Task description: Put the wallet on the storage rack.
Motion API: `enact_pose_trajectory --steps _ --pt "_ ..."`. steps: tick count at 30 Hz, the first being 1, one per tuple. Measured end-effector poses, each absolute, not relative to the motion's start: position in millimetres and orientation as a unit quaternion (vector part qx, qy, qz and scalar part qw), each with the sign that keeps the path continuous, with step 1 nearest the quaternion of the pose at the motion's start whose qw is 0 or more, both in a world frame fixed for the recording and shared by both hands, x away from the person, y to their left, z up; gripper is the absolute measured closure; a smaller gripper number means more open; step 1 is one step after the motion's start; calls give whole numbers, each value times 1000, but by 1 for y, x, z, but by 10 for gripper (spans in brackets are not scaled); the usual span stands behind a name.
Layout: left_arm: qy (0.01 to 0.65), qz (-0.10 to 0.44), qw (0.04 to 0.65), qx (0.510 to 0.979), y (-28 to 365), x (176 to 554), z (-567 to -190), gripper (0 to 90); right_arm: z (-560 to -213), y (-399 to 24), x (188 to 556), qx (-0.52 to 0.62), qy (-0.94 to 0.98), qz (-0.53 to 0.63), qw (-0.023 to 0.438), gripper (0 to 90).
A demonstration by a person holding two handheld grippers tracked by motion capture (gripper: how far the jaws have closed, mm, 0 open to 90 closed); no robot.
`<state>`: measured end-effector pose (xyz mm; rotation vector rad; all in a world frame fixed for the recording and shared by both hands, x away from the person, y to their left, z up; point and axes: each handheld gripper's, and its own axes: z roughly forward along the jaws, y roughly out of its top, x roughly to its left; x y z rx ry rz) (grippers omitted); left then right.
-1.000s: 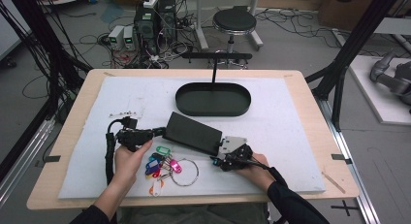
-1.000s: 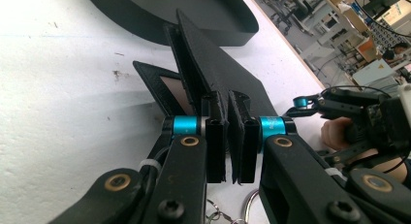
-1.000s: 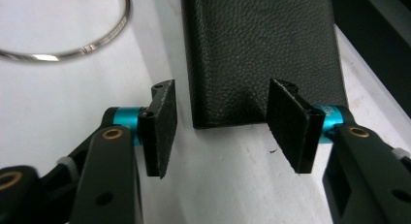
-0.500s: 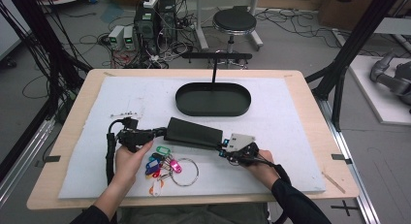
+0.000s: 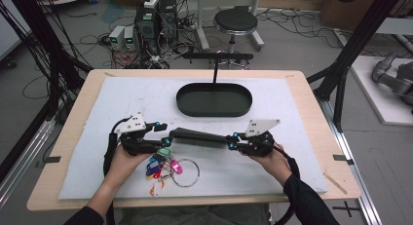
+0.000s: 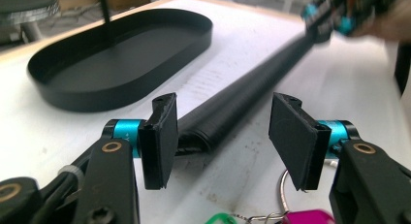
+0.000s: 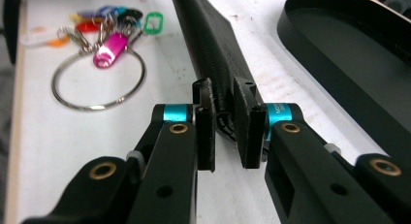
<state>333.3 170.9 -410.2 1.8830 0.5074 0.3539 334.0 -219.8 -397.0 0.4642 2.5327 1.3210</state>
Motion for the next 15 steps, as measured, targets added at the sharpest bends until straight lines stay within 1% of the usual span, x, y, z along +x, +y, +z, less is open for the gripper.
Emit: enact_pose_trajectory --steps 3,4,6,9,10,11,12,13,14,15 --pt "197 179 520 812 161 336 -413 433 -396 -227 339 172 862 467 93 810" --pt "195 185 509 818 159 339 -414 433 -396 -227 339 172 862 467 93 810" --pt "192 185 501 824 155 343 -416 406 -395 -229 340 172 863 468 84 809" --pt "183 170 497 831 151 351 -420 423 -395 -232 342 177 862 468 75 808" --pt "178 160 502 831 150 352 -421 457 -395 -232 343 176 862 469 75 807" --pt "176 166 499 832 150 353 -422 545 -394 -233 343 185 860 469 77 805" --pt "175 168 499 832 150 353 -422 545 -394 -233 343 185 860 469 77 805" --pt "172 167 499 833 151 353 -421 648 -394 -235 344 193 856 471 85 788" --pt "175 162 502 832 152 353 -421 648 -394 -235 344 193 856 471 85 788" --pt "175 159 504 830 153 353 -420 675 -394 -237 344 199 854 473 91 777"
